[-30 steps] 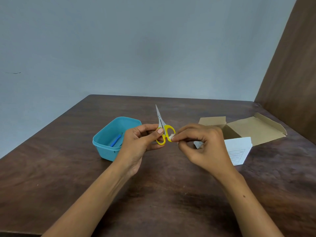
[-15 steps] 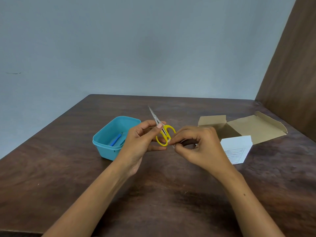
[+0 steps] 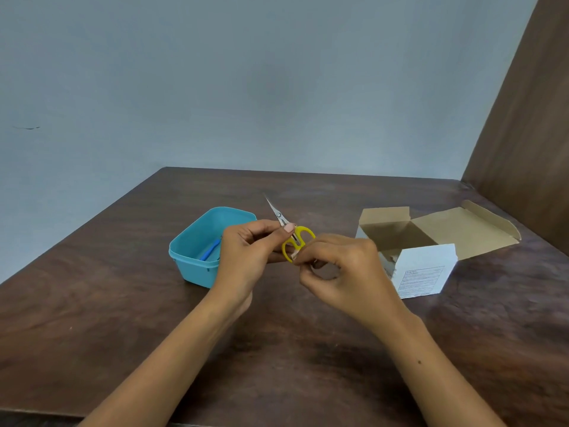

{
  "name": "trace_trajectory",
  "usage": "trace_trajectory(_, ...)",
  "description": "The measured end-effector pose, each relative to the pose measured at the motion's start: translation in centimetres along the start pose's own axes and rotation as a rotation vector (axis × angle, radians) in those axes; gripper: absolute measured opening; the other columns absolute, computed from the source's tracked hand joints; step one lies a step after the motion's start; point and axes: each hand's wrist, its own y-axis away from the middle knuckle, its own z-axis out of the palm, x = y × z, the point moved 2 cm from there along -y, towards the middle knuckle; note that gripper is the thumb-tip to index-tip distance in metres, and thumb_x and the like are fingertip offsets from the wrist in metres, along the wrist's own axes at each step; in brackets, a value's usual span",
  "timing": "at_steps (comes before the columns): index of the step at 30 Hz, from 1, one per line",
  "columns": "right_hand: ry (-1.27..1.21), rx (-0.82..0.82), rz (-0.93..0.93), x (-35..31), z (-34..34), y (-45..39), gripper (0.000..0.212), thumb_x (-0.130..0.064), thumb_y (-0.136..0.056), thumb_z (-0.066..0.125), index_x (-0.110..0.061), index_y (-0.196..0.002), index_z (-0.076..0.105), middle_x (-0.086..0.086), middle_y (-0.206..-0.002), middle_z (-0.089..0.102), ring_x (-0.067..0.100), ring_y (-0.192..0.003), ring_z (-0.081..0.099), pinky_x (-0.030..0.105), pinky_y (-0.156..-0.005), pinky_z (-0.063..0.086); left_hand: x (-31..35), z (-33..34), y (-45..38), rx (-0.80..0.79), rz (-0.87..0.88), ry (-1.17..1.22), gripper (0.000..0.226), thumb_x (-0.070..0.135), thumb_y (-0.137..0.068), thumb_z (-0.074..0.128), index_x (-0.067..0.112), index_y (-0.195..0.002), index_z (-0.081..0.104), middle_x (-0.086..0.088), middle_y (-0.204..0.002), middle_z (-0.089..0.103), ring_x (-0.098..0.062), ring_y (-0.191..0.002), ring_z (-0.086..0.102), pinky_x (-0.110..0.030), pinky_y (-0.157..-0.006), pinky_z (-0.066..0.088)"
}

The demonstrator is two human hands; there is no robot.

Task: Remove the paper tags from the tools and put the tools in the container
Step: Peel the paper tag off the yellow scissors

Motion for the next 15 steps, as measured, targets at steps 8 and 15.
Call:
trace_trajectory(8,0.028,0.005,0.009,-0.05,0.12,-0.04,0.012,-0.001,-0.074,0.070,-0.010,-0.081,0.073,0.000,-0.082,0.071,0.014,-0.076,0.066,0.031,-0.067,0.054,-0.13,0.07,0.06,0.007,0.010,-0.026,0.011,0.005,-0.083,0.065,-0.002,-0.086,0.073,-0.015,-0.076,0.073,-0.018,-0.067,0.070,-0.026,-0.060,0.057)
trace_trajectory(15,-0.024,-0.085,0.089,-0.06,-0.09,0.10,0.008,-0.011,-0.069,0.069,-0.014,-0.076,0.070,-0.004,-0.074,0.067,0.009,-0.066,0.061,0.031,-0.060,0.052,-0.24,0.01,0.04,0.054,-0.030,-0.020,0.008,0.006,-0.083,0.066,0.003,-0.080,0.072,-0.006,-0.067,0.072,-0.013,-0.061,0.068,-0.024,-0.055,0.055)
